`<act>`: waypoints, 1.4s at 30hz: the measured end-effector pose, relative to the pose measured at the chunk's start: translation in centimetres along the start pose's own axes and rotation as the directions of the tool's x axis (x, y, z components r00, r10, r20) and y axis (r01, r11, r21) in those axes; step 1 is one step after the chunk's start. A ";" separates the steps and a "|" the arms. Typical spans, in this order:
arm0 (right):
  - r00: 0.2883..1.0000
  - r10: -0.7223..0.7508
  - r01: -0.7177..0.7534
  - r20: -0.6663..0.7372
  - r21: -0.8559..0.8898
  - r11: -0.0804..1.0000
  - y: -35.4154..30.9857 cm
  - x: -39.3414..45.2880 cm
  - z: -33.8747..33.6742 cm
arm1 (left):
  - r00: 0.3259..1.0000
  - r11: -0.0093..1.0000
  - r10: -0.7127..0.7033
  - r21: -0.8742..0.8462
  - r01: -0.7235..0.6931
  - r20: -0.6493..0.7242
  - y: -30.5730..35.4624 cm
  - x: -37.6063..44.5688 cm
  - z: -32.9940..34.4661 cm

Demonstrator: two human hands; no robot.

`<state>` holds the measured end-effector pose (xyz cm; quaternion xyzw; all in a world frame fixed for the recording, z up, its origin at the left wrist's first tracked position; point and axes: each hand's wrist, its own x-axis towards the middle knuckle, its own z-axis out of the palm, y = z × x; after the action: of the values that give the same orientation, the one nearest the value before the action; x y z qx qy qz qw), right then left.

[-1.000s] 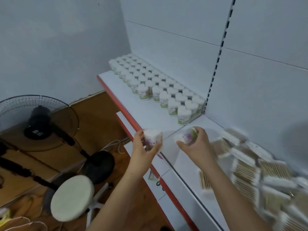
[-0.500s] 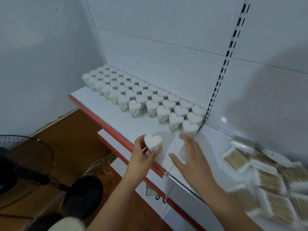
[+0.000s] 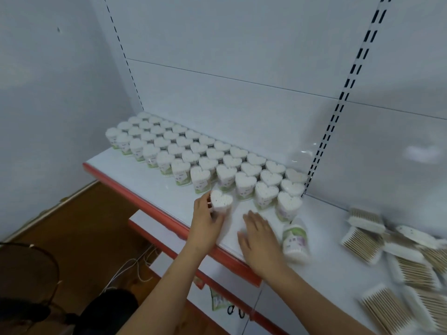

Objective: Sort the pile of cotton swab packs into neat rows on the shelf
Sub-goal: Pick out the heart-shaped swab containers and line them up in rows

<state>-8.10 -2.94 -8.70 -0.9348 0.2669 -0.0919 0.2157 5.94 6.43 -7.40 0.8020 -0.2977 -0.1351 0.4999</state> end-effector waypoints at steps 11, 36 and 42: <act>0.998 0.059 -0.062 -0.033 -0.120 0.991 -0.2 -0.4 1.7 | 0.983 0.984 -0.032 -0.180 -0.002 -0.183 0.8 3.1 1.0; 0.947 0.319 -0.316 0.041 0.298 0.901 7.5 -5.2 -8.3 | 0.896 0.996 0.020 0.072 -0.058 0.444 6.2 -5.4 6.1; 0.856 0.501 -0.442 0.126 0.681 0.584 6.4 -5.3 -7.4 | 0.906 0.990 -0.035 -0.110 0.089 0.421 6.5 -7.1 5.9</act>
<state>-17.60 -7.60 -5.29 -0.6765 0.4598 -0.1610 0.5523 -4.93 4.41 -5.03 0.7303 -0.3628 -0.3381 0.4699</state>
